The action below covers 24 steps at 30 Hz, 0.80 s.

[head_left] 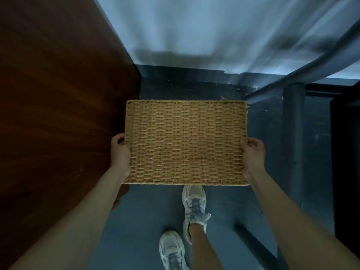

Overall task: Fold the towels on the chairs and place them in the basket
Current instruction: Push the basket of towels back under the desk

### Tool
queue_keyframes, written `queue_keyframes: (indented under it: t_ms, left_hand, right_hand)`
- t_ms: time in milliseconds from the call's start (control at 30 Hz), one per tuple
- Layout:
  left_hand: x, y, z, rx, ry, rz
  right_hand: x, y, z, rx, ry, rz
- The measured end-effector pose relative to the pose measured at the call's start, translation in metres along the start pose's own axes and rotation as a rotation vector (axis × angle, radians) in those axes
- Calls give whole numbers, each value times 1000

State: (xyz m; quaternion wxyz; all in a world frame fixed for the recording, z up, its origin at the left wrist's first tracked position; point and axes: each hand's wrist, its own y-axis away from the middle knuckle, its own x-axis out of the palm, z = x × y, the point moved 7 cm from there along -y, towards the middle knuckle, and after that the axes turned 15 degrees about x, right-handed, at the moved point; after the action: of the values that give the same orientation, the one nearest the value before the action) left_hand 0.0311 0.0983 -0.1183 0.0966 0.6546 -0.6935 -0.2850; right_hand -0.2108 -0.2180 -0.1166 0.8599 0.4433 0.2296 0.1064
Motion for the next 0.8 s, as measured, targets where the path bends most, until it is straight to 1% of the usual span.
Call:
queue_keyframes:
  t_ms: [200, 400, 533, 600, 633, 700, 767, 800]
  left_hand:
    - [16, -16, -20, 28, 50, -18]
    - [11, -22, -12, 25, 114, -94]
    - [15, -24, -18, 63, 150, -112]
    - [22, -28, -24, 90, 140, -69]
    - [28, -31, -26, 99, 103, -12]
    - [43, -36, -28, 111, -7, 148]
    - [54, -37, -27, 171, -168, 264]
    - [57, -36, -29, 251, -301, 292]
  right_hand:
    - [5, -4, 21, -32, -48, -5]
    - [13, -9, 31, -74, -95, 15]
    - [14, -9, 45, -121, -107, 2]
    - [14, -16, 48, -118, -90, 18]
    - [15, -21, 47, -108, -45, 35]
    - [19, -30, 46, -132, 119, 56]
    - [30, -29, 48, -219, 299, 94]
    - [38, -27, 50, -297, 404, 93]
